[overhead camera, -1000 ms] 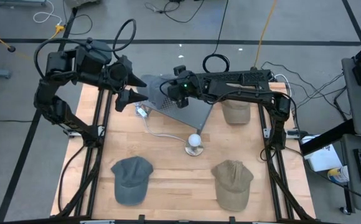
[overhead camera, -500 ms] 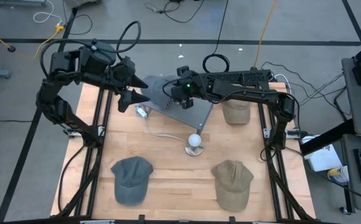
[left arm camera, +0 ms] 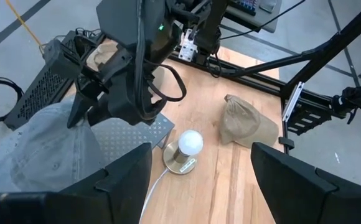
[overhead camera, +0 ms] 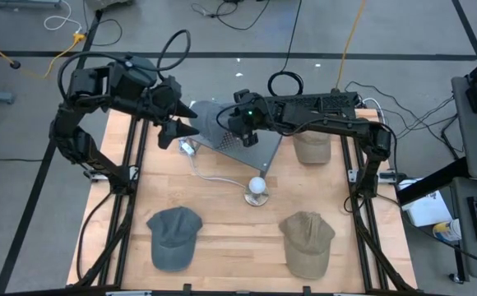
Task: Pick & Place hat
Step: Put the top gray cap on the shelf, then stack the gray cap on top of the gray cap on the shelf
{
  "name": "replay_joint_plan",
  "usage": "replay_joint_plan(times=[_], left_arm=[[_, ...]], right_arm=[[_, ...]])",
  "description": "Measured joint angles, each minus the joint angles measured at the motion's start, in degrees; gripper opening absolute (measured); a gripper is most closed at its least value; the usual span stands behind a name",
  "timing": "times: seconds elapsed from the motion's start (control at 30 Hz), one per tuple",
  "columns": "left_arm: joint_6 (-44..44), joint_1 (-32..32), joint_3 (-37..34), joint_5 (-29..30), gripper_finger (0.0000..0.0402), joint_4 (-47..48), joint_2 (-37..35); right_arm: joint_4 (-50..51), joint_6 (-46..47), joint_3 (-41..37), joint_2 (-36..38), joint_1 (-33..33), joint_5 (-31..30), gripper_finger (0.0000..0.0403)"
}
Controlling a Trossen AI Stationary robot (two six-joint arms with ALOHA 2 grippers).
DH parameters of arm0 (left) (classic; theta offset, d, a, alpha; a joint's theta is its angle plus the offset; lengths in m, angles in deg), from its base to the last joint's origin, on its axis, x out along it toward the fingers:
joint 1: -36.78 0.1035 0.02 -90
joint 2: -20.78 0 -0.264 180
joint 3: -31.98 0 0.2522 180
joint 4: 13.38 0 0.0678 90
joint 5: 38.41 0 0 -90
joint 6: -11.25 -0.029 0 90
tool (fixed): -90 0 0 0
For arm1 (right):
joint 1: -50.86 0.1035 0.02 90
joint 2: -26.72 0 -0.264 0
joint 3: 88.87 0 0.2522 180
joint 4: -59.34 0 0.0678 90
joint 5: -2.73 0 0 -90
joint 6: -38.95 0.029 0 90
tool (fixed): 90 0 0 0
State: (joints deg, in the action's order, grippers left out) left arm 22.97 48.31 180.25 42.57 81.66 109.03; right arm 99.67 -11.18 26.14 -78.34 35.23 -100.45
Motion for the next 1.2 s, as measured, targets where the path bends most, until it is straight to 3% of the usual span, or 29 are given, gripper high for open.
replay_joint_plan(times=[0.23, 0.5, 0.67, 0.93, 1.2], left_arm=[[0.3, 0.0, 0.0, -1.5, 0.0294, 0.4, 0.0], [0.2, 0.0, 0.0, -1.5, 0.0303, 0.4, 0.0], [0.6, 0.0, 0.0, -1.5, 0.0298, 0.4, 0.0], [0.7, 0.0, 0.0, -1.5, 0.0282, 0.8, 0.0], [1.5, 0.0, 0.0, -1.5, 0.0279, 0.8, 0.0]], right_arm=[[3.7, 2.6, 0.0, 0.7, -0.1, 7.9, 0.0112], [4.8, 6.2, 0.0, 1.1, -0.4, 8.7, 0.0224], [7.4, 10.6, 0.0, 2.4, -0.3, 8.5, 0.0272], [12.1, 17.0, 0.0, 7.2, 0.4, 8.7, 0.0292], [22.0, 36.1, 0.0, 15.0, 2.1, 8.8, 0.0293]])
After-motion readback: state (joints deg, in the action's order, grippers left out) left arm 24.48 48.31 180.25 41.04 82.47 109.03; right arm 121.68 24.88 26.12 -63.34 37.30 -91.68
